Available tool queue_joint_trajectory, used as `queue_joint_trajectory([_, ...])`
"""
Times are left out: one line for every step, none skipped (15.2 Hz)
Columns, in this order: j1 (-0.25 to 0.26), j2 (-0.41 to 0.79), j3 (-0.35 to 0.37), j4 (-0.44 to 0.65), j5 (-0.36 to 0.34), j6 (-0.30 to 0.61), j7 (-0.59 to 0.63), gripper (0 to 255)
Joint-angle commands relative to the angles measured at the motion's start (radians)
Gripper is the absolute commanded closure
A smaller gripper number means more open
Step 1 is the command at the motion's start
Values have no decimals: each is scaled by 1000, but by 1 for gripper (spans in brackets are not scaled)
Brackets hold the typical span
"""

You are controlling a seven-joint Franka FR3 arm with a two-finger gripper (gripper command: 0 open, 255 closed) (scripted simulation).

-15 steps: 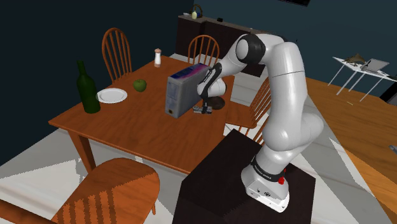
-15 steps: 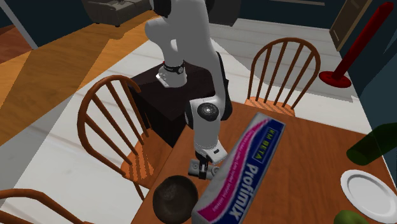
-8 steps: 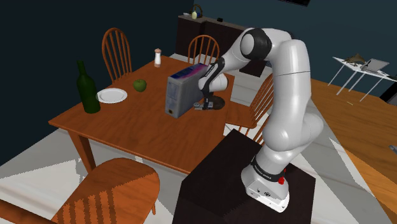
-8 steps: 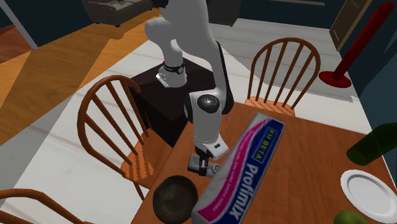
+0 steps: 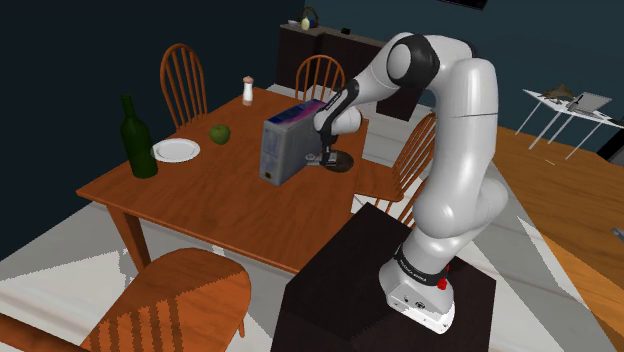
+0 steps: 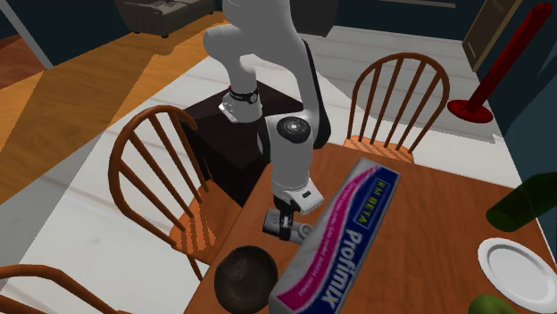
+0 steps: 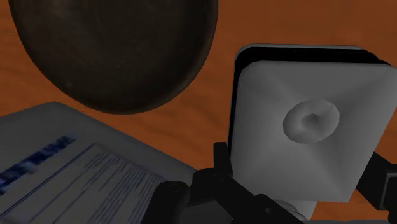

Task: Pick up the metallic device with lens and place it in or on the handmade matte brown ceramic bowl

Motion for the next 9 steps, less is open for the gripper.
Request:
queue_joint_trajectory([2,-26,-3,-6,-3,-20,1,255])
queue_joint_trajectory([3,-38,-4,-7,-4,-30,1,255])
queue_joint_trajectory([4,-49,-5,-8,-5,-40,2,255])
queue_joint_trajectory([5,-60,-6,-9,-7,-50,2,255])
queue_joint_trajectory([6,-69,-7,-10,-8,-58,2,255])
queue_joint_trajectory([-14,-55,-7,14,-2,-69,-22,255])
queue_joint_trajectory([-34,-42,-6,40,5,-79,-45,255])
queue_joint_trajectory([-53,-27,-6,67,11,-91,-68,255])
queue_joint_trajectory([-72,-12,-6,94,16,-103,-90,255])
